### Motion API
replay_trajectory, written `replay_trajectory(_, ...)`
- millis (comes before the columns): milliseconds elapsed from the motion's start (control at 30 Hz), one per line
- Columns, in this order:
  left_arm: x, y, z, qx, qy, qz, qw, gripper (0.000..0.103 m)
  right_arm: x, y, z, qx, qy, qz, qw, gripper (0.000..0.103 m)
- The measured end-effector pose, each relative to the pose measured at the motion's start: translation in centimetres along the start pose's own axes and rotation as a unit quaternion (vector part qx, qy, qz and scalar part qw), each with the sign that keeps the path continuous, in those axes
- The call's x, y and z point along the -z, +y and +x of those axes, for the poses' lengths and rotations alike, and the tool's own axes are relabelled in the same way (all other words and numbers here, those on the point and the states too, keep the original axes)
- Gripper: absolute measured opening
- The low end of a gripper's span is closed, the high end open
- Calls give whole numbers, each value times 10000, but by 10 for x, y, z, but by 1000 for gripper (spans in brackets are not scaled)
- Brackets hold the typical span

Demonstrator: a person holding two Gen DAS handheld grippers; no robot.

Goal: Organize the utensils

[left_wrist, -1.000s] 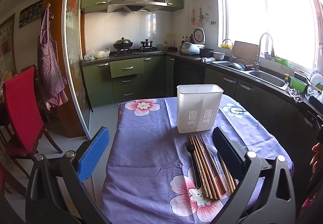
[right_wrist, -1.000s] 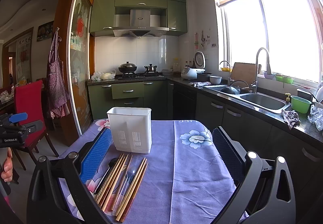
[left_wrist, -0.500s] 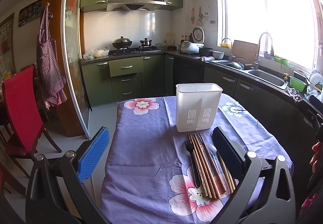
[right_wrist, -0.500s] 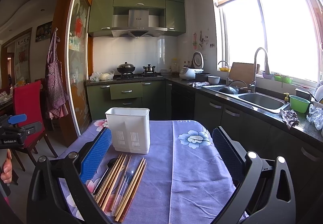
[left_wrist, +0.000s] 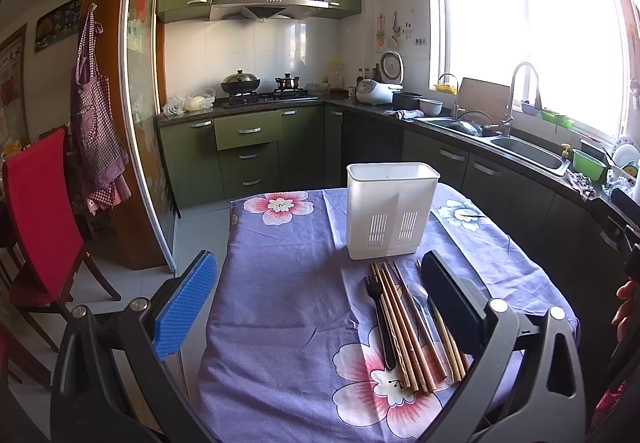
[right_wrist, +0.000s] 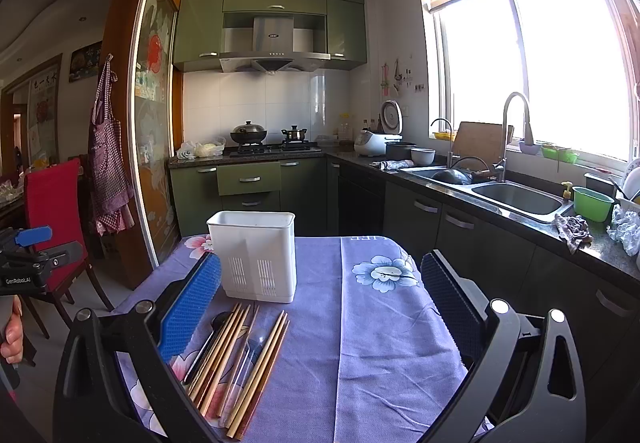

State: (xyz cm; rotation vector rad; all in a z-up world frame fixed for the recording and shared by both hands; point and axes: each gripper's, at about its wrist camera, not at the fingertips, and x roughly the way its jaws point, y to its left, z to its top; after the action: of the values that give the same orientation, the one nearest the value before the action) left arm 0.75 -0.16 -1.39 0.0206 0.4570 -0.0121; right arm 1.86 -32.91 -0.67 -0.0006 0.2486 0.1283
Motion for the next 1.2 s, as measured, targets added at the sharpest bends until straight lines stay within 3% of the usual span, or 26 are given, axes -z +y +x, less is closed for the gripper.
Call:
replay_trajectory(933, -2, -1, 5, 101, 127, -45, 9999, 97, 2, -2, 4, 26, 70, 16, 10000, 99)
replay_trajectory(1067, -7, -1, 39, 390, 809, -241, 9957, 97, 4, -11, 27, -266, 576, 160, 9979, 99)
replay_trajectory(1200, -5, -8, 93, 596, 1823, -448, 9804, 97, 12, -27, 63, -671, 1365, 520, 9870, 99)
